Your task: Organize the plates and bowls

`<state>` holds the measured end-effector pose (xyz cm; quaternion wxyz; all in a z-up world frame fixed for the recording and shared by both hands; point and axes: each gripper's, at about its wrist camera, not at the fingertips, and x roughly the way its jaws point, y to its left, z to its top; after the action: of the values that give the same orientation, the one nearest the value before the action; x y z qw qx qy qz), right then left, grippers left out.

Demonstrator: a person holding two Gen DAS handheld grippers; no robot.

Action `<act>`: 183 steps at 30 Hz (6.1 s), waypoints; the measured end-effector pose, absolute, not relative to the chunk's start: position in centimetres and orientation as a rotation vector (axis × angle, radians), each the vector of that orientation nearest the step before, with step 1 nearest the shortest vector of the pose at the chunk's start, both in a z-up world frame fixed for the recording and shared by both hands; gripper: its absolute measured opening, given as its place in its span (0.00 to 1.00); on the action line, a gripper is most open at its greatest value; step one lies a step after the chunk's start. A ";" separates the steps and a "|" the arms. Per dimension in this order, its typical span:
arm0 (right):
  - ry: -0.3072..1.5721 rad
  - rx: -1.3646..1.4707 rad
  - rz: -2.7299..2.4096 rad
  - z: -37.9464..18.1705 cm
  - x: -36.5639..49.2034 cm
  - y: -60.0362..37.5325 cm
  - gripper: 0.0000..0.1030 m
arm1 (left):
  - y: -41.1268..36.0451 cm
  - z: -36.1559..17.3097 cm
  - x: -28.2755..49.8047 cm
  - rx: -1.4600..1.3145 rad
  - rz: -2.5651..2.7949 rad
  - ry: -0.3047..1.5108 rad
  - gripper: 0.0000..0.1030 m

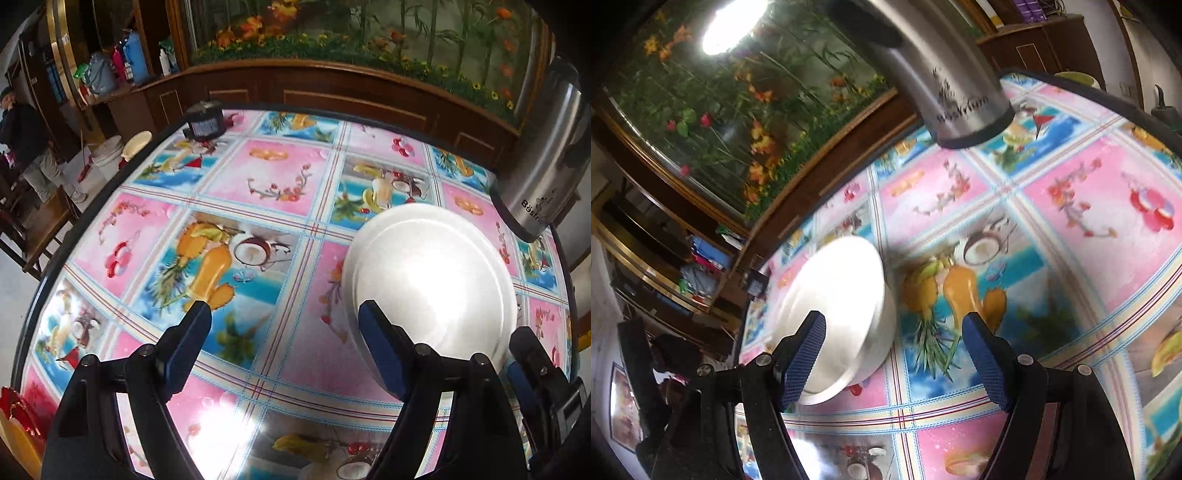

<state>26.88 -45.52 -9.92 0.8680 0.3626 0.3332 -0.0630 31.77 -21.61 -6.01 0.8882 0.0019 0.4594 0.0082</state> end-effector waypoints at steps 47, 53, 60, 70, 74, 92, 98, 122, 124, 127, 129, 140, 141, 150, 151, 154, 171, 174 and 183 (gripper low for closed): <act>0.892 0.627 0.000 -9.9 12.8 -35.7 0.07 | -14.2 -7.3 15.5 0.004 -0.174 1.000 0.12; 0.876 0.592 -0.007 -8.2 9.0 -34.4 0.07 | -13.3 -6.2 11.7 0.042 -0.207 0.966 0.12; 0.853 0.578 0.012 -6.7 5.8 -32.4 0.07 | -11.1 -4.1 8.6 0.034 -0.213 0.918 0.12; 0.712 0.489 0.131 0.5 3.7 -26.1 0.07 | -4.3 2.9 4.0 -0.016 -0.147 0.718 0.12; 0.689 0.442 0.188 2.3 3.9 -22.9 0.07 | -1.2 4.4 3.0 -0.030 -0.105 0.671 0.12; 0.778 0.299 0.419 0.6 6.8 -8.9 0.07 | 11.3 1.9 2.3 -0.139 0.086 0.726 0.12; 0.822 0.288 0.404 -1.9 7.7 -7.9 0.07 | 11.3 -0.2 3.1 -0.145 0.095 0.773 0.12; 0.844 0.294 0.408 -3.2 8.4 -7.9 0.08 | 11.4 -0.7 2.7 -0.139 0.110 0.769 0.12; 0.847 0.296 0.407 -3.3 8.5 -8.0 0.08 | 11.4 -0.8 2.8 -0.142 0.110 0.772 0.12; 0.847 0.296 0.406 -3.4 8.5 -7.9 0.08 | 11.4 -0.9 2.8 -0.140 0.109 0.775 0.12; 0.848 0.297 0.405 -3.5 8.5 -7.9 0.08 | 11.4 -0.9 2.8 -0.140 0.108 0.777 0.12; 0.848 0.302 0.405 -3.9 8.8 -8.1 0.08 | 11.6 -1.4 3.3 -0.142 0.110 0.798 0.12; 0.849 0.302 0.406 -4.0 8.8 -8.1 0.08 | 11.6 -1.4 3.3 -0.146 0.110 0.799 0.12; 0.803 0.198 0.318 -4.5 8.6 -7.9 0.13 | 12.6 -1.9 3.2 -0.158 0.160 0.799 0.46; 0.792 0.185 0.308 -4.5 8.5 -7.9 0.14 | 12.9 -1.7 3.0 -0.156 0.171 0.784 0.51; 0.767 0.156 0.295 -4.3 8.1 -8.0 0.23 | 13.4 -1.1 2.3 -0.141 0.196 0.745 0.58; 0.384 0.061 0.370 -0.6 1.2 -10.5 0.52 | 11.8 5.3 -5.7 -0.014 0.312 0.220 1.00; 0.313 0.042 0.387 0.2 -0.3 -10.4 0.59 | 12.0 6.0 -6.8 -0.033 0.303 0.161 1.00; 0.270 0.011 0.378 1.4 -1.2 -10.3 0.61 | 11.5 5.6 -7.6 -0.001 0.286 0.096 1.00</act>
<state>-1.21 -10.30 1.40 0.9732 0.0055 0.1337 0.1871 -7.64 11.47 5.65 0.9887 -0.0004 0.0476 0.1423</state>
